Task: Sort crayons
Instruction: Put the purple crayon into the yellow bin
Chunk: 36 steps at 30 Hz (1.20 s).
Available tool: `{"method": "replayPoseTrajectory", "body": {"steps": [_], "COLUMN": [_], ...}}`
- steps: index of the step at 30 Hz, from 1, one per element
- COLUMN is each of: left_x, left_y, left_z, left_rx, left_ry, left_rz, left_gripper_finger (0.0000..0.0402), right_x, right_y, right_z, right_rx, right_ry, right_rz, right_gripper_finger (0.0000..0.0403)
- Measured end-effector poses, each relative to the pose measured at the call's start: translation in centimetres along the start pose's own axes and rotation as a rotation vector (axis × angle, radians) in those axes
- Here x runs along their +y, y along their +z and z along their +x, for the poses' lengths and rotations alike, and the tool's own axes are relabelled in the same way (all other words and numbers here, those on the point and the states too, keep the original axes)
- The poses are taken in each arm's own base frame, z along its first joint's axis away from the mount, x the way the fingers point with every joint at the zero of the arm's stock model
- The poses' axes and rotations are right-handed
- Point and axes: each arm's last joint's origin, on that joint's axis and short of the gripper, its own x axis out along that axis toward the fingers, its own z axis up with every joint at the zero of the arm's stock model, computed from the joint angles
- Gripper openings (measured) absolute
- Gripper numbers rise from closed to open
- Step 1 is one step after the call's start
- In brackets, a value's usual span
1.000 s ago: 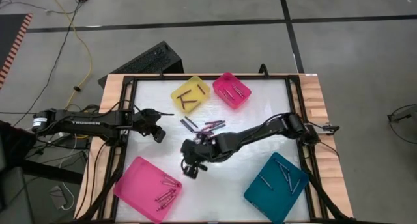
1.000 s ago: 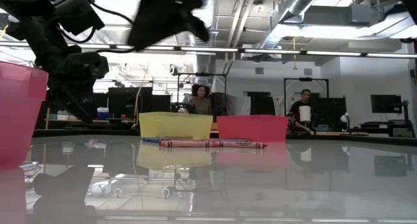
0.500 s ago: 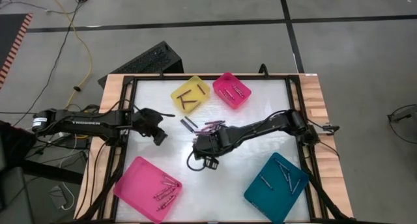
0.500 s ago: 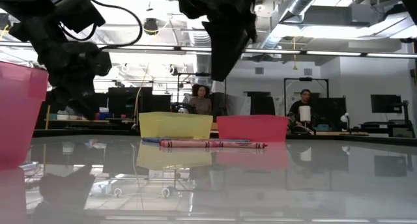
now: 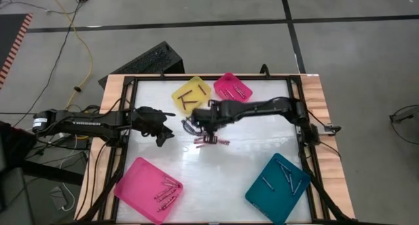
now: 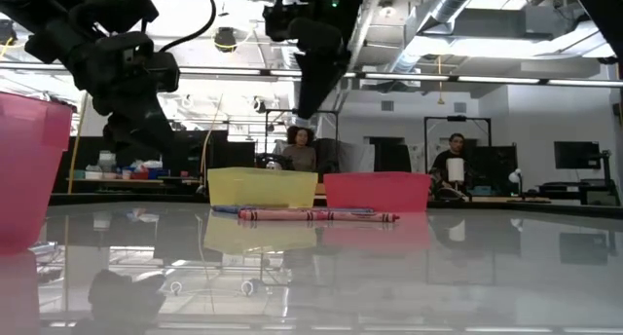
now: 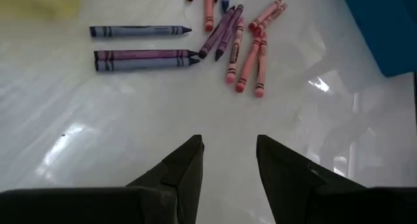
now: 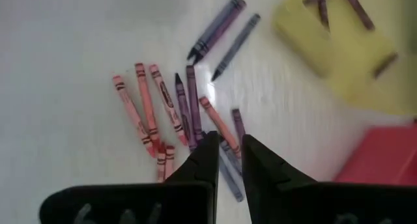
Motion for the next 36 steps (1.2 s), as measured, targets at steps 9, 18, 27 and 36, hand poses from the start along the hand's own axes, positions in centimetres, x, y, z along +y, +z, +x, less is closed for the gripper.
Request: {"method": "replayPoseTrajectory", "body": {"steps": [9,18,27,36], "left_x": [0.2,0.1,0.2,0.3], "left_y": [0.5,1.4,1.4,1.4], "left_z": [0.0,-0.2,-0.2,-0.3], "left_rx": [-0.099,-0.256,-0.283,-0.300], "left_ry": [0.094,0.181,0.209,0.238], "left_rz": [-0.027,-0.050,-0.084,-0.121], "left_gripper_finger": [0.0133,0.0133,0.0133,0.0133], "right_x": [-6.1,-7.7,-7.8,-7.5], "right_y": [-1.6,-4.0,-5.8,-6.0], "right_z": [2.6,5.2,8.7,9.6], "right_rx": [-0.049,-0.175,-0.292,-0.296], "right_ry": [0.202,0.256,0.282,0.273], "right_rz": [-0.016,-0.116,-0.107,-0.192], "right_gripper_finger": [0.0060,0.0060,0.0060,0.0061]}}
